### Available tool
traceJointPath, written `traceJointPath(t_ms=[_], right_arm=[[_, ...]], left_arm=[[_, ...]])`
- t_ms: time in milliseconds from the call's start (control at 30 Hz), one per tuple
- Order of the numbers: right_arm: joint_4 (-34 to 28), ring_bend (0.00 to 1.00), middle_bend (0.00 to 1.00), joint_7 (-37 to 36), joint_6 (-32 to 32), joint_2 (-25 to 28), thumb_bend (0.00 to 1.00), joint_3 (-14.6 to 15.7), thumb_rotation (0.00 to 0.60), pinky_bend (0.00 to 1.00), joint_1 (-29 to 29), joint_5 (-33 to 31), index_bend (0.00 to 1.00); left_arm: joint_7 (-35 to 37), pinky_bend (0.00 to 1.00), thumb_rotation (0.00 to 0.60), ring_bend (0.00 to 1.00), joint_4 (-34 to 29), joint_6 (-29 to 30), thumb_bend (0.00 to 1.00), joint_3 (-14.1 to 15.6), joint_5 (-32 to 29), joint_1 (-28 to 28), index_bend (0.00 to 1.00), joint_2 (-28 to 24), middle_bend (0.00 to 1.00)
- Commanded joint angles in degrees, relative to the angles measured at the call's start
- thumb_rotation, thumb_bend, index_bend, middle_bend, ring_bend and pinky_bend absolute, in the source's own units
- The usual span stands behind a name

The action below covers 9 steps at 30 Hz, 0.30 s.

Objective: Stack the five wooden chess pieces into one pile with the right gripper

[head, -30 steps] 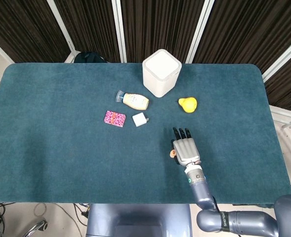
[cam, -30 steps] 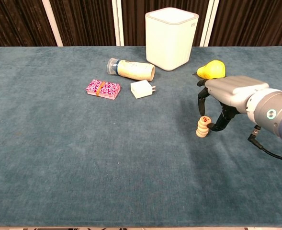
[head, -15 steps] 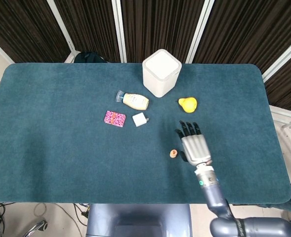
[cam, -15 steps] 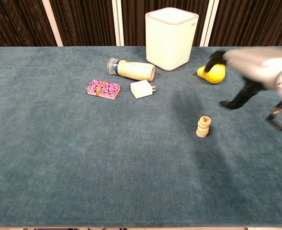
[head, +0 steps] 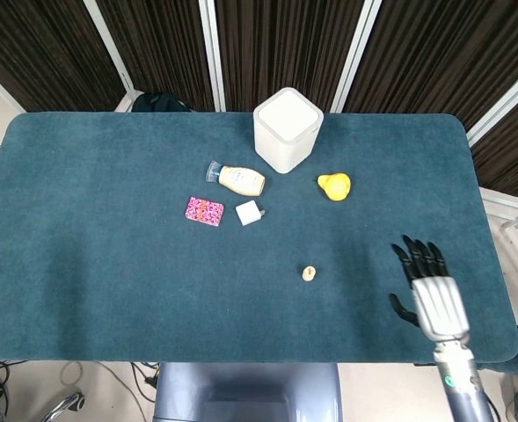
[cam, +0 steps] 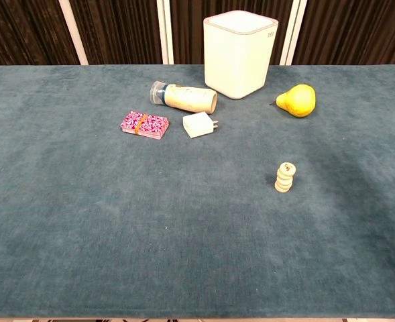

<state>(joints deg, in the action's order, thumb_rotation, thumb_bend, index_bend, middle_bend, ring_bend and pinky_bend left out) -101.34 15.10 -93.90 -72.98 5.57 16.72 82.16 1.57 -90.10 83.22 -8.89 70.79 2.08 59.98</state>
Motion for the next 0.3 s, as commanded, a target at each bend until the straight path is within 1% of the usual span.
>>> traceJointPath(t_ms=[33,133,300], right_arm=[[5.51,0.00,0.00,-3.13,-4.27,-0.15,0.37,2.09,0.600,0.00,-4.66,3.89,0.11],[7.07,0.00,0.00,-3.61,-4.66,-0.46,0.37,1.97,0.600,0.00,-5.93,4.62,0.11],[7.50,0.00,0.00,-3.51,-4.16,-0.27,0.37,0.89,0.600,0.00,-6.68,5.26,0.11]], left_arm=[[-0.21,0.09,0.600,0.00,-0.13,-0.12,0.15,0.06,-0.11,0.00,0.05,-0.07,0.00],[-0.58,0.09,0.600,0.00,-0.06,-0.35,0.15,0.14,-0.25,0.07,0.05,-0.03,0.00],[-0.85,0.09,0.600,0.00,-0.06,-0.44,0.15,0.18,-0.16,0.21,0.05,0.11,0.00]])
